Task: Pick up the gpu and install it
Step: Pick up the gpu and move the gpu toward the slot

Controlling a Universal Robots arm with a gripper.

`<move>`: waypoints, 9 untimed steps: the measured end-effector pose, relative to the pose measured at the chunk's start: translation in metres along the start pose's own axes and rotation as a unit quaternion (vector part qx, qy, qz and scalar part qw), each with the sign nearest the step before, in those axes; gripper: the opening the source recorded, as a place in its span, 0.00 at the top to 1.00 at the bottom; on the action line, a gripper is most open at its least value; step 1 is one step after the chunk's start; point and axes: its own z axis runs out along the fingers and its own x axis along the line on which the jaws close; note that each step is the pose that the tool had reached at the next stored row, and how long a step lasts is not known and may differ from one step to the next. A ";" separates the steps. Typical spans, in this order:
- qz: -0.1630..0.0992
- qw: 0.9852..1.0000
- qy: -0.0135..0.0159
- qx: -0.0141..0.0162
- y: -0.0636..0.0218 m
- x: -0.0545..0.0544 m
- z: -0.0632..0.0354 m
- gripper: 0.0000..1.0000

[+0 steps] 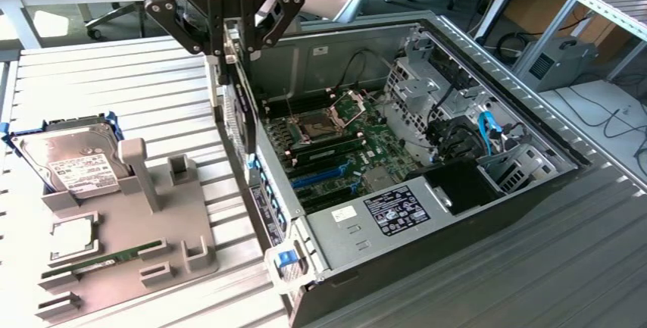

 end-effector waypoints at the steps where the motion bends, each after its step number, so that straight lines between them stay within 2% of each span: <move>1: 0.000 1.000 0.000 0.000 0.0001 -0.001 0.0000 0.73; 9: 0.000 1.000 0.000 0.000 0.0006 -0.009 0.0003 0.73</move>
